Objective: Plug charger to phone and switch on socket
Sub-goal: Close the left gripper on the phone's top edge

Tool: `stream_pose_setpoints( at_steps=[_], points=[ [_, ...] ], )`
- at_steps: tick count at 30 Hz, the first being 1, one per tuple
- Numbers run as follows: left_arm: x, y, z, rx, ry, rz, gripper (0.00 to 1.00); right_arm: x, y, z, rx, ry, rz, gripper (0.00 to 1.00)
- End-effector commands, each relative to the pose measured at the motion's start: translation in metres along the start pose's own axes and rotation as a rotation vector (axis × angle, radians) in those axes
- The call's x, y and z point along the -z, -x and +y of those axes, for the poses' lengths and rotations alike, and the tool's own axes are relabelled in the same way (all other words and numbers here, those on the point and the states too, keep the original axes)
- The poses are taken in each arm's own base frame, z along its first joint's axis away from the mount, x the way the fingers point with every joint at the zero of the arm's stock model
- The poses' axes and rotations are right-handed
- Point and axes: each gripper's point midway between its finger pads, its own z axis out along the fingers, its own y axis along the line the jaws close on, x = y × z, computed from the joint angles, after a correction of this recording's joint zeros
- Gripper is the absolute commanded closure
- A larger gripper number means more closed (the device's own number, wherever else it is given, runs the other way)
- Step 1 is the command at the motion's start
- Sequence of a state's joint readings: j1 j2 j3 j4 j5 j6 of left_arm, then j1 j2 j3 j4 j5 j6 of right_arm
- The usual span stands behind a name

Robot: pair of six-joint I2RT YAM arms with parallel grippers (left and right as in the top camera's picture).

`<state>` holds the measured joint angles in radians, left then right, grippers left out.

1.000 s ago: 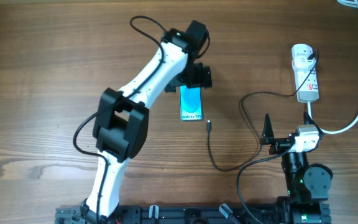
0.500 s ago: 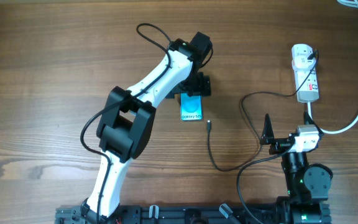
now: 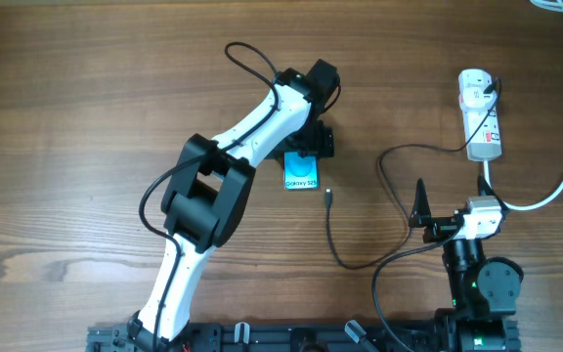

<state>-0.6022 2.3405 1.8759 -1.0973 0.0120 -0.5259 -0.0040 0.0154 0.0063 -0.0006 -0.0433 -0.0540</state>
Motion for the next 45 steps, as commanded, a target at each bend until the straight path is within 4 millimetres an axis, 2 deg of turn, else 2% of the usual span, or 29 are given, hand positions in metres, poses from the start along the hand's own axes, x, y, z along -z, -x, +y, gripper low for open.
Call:
stream_pose_setpoints(
  at_steps=[1,23,32,45],
  points=[
    [-0.0068,0.0022,0.006,0.003,0.039,-0.014,0.0,0.0003,0.0013,-0.0031,-0.002,-0.016,-0.007,0.0],
    [-0.0118,0.0007,0.0059,0.002,0.039,-0.014,0.0,0.0004,0.0013,-0.0031,-0.002,-0.016,-0.007,0.0],
    [-0.0117,0.0083,0.0008,0.003,0.018,-0.045,0.0,0.0003,0.0013,-0.0031,-0.002,-0.016,-0.007,0.0],
    [-0.0118,0.0038,0.0029,0.002,0.025,-0.026,0.0,0.0003,0.0013,-0.0031,-0.002,-0.016,-0.007,0.0]
  ],
)
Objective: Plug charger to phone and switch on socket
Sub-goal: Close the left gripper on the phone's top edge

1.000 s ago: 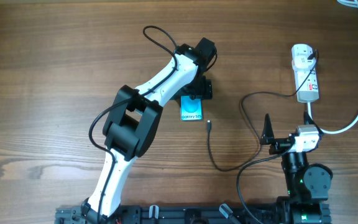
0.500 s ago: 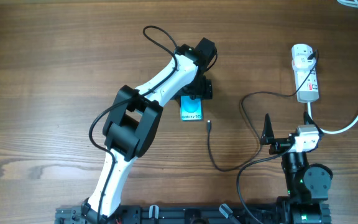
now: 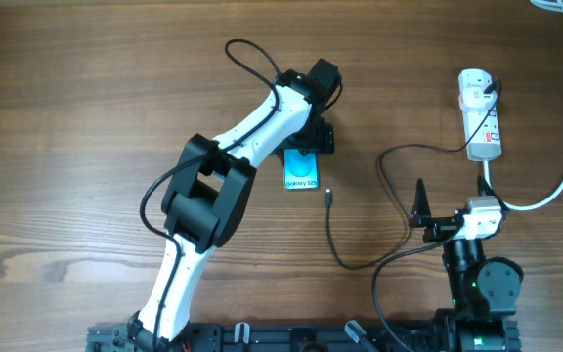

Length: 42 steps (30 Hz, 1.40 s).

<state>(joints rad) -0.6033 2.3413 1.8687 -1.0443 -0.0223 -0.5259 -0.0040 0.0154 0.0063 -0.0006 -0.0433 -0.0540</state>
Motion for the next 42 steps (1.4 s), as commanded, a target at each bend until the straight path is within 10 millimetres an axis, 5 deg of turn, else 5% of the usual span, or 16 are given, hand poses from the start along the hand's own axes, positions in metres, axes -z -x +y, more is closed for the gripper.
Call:
stream_pose_setpoints(
  at_steps=[1,23,30,37,42],
  points=[
    [-0.01,-0.01,0.004,0.002,0.018,0.04,0.0,0.0,0.001,-0.003,-0.002,-0.016,-0.007,0.0],
    [-0.009,-0.019,0.005,0.003,0.014,0.079,0.01,0.0,0.001,-0.003,-0.002,-0.016,-0.007,0.0],
    [-0.009,-0.021,0.004,0.004,0.007,0.09,0.08,0.0,0.001,-0.003,-0.002,-0.016,-0.007,0.0],
    [-0.009,-0.021,0.003,0.004,0.005,0.092,0.26,0.0,0.001,-0.003,-0.002,-0.016,-0.007,0.0],
    [-0.009,-0.021,0.003,0.004,0.005,0.092,0.25,0.0,0.001,-0.003,-0.002,-0.016,-0.007,0.0]
  ],
)
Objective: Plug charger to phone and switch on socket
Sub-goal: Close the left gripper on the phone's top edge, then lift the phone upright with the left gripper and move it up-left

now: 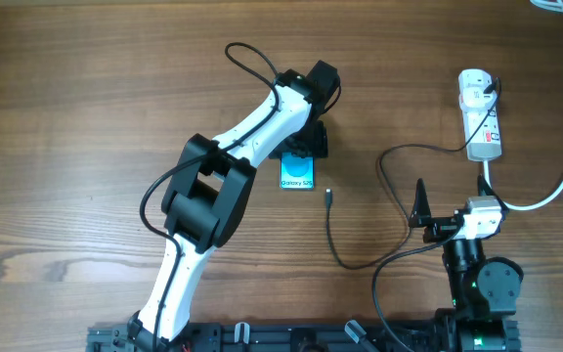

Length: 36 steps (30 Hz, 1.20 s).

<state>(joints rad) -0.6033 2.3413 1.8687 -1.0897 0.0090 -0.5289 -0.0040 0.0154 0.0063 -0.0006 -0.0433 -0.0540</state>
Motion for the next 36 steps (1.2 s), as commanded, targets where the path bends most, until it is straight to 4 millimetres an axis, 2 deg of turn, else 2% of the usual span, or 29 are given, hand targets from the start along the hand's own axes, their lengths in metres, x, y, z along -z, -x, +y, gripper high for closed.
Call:
stream_pose_setpoints(
  at_steps=[1,6,13,17,20,26,31,36],
  points=[
    [-0.009,-0.008,0.002,0.002,0.005,0.037,0.25,0.0,0.001,-0.003,-0.002,-0.016,-0.007,0.0],
    [0.008,-0.006,0.0,0.002,-0.008,0.021,0.26,0.0,0.001,-0.003,-0.002,-0.016,-0.007,0.0],
    [0.062,-0.009,-0.02,-0.002,-0.167,-0.008,0.26,0.0,0.001,-0.003,-0.002,-0.016,-0.007,0.0],
    [0.095,-0.017,-0.035,0.002,-0.326,0.026,0.26,0.0,0.001,-0.003,-0.002,-0.016,-0.007,0.0],
    [0.13,-0.027,-0.052,0.003,-0.528,0.096,0.27,0.0,0.001,-0.003,-0.002,-0.016,-0.007,0.0],
    [0.181,-0.037,-0.066,0.013,-0.858,0.246,0.27,0.0,0.001,-0.003,-0.002,-0.016,-0.007,0.0],
    [0.218,-0.037,-0.068,0.01,-1.089,0.343,0.27,0.0,0.001,-0.003,-0.002,-0.016,-0.007,0.0],
    [0.241,-0.031,-0.059,0.02,-1.222,0.388,0.28,0.0,0.001,-0.003,-0.002,-0.016,-0.007,0.0]
  ],
)
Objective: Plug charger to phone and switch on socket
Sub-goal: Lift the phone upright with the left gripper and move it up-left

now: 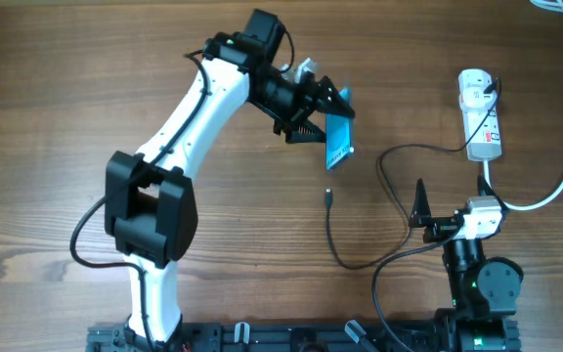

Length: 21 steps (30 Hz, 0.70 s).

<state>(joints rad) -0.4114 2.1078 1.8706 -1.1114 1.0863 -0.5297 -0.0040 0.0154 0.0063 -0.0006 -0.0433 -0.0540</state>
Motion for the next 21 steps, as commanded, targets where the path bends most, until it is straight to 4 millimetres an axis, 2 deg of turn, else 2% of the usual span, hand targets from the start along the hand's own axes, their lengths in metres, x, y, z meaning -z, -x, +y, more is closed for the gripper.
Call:
stream_pose_setpoints(
  at_steps=[1,6,10,21],
  points=[
    [0.029,-0.019,-0.041,-0.032,-0.204,0.07,0.28,0.0,0.001,-0.003,-0.002,-0.016,-0.007,0.0],
    [0.054,-0.023,-0.056,-0.023,-0.347,0.117,0.3,0.0,0.001,-0.003,-0.002,-0.016,-0.007,0.0],
    [0.066,-0.027,-0.065,-0.017,-0.423,0.149,0.3,0.0,0.001,-0.003,-0.002,-0.016,-0.007,0.0],
    [0.088,-0.016,-0.06,0.102,-0.448,0.134,0.3,0.0,0.001,-0.003,-0.002,-0.016,-0.007,0.0]
  ],
)
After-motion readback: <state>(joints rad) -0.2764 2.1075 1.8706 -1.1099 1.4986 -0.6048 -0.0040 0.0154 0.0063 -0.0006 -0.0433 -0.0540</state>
